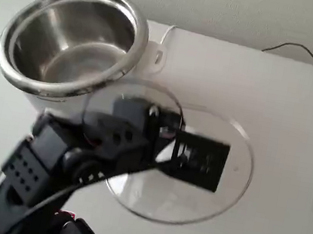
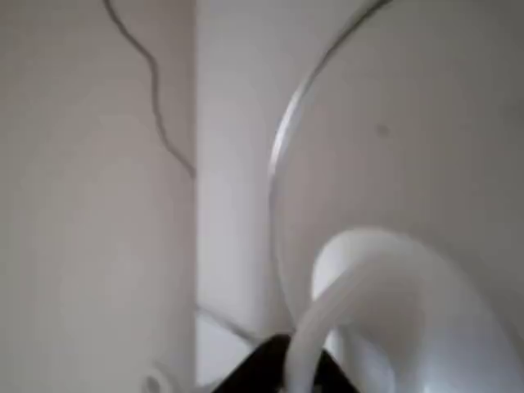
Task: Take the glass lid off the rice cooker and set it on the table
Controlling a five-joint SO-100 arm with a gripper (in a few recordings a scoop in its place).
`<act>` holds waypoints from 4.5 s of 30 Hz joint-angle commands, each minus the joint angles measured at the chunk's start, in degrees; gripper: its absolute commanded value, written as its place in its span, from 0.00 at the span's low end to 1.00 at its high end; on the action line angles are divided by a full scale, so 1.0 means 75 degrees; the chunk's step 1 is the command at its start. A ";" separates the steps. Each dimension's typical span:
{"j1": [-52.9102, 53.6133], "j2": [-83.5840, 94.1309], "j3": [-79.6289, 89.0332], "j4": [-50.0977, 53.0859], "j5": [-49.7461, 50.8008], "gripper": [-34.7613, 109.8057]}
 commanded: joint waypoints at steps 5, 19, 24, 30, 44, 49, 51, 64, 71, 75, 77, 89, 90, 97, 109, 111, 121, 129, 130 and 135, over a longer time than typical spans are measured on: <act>-0.0621 0.1090 0.2344 -0.2145 0.0129 0.24; -0.0820 -0.0797 0.2930 -0.5086 0.0398 0.24; -0.0797 -0.1383 0.2941 -0.5484 0.0422 0.29; -0.0820 -0.2004 0.3270 -0.6152 0.0469 0.46; -0.0609 0.2297 0.3328 -0.1934 0.0070 0.40; -0.1266 0.5086 0.2918 0.0797 -0.0047 0.25; -0.1336 0.5156 0.2813 0.1406 0.0035 0.24; -0.2238 0.5168 0.4230 0.2906 0.0328 0.24; -0.2109 0.5168 0.5414 0.2871 0.0434 0.24; -0.1875 0.5168 0.5590 0.2836 0.0527 0.24; -0.1957 0.5168 0.5590 0.2836 0.0469 0.24; -0.2027 0.5168 0.5590 0.2824 0.0410 0.24; -0.2027 0.5168 0.5590 0.2824 0.0410 0.24; -0.2027 0.5168 0.5590 0.2824 0.0410 0.24; -0.2027 0.5168 0.5590 0.2824 0.0410 0.24; -0.2027 0.5168 0.5590 0.2824 0.0410 0.24; -0.2027 0.5168 0.5590 0.2824 0.0410 0.24; -0.2027 0.5168 0.5590 0.2824 0.0410 0.24; -0.2027 0.5168 0.5590 0.2824 0.0410 0.24; -0.2027 0.5168 0.5590 0.2824 0.0410 0.24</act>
